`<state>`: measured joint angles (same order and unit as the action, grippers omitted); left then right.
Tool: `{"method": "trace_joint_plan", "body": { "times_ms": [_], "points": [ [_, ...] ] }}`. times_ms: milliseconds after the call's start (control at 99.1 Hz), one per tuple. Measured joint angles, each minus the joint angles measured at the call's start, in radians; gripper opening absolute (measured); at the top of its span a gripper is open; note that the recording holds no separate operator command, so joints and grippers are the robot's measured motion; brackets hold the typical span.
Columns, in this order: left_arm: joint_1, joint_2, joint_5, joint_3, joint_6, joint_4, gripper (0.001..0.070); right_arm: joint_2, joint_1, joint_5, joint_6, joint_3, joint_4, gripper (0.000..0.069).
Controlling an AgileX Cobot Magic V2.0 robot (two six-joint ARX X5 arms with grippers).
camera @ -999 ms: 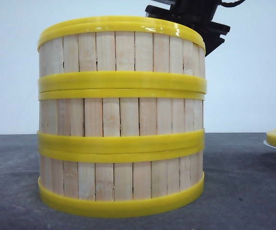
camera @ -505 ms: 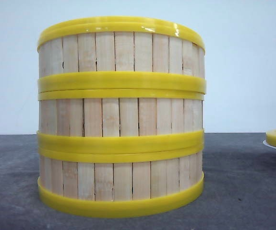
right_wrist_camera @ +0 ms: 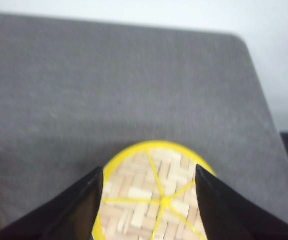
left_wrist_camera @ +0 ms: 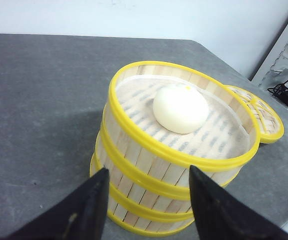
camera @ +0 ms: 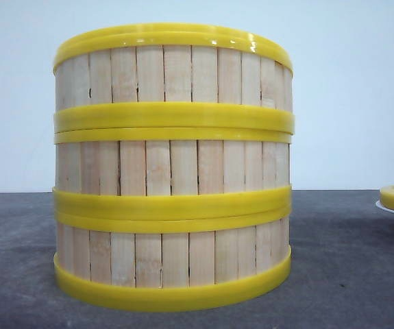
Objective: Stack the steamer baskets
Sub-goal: 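Grasp the woven bamboo lid at its center hub with the right gripper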
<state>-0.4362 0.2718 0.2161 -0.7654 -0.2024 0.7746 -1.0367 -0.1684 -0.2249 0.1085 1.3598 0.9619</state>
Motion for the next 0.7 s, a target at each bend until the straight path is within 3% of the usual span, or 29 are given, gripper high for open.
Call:
{"method": "trace_joint_plan", "body": {
  "times_ms": [373, 696],
  "points": [
    [0.000, 0.000, 0.000, 0.000, 0.000, 0.002, 0.0299, -0.055, 0.181, 0.154, 0.027, -0.334, -0.177, 0.0355],
    [0.000, 0.000, 0.000, 0.000, 0.000, 0.007, 0.0299, -0.185, 0.244, 0.181, 0.035, -0.402, -0.272, 0.0329]
  ]
}}
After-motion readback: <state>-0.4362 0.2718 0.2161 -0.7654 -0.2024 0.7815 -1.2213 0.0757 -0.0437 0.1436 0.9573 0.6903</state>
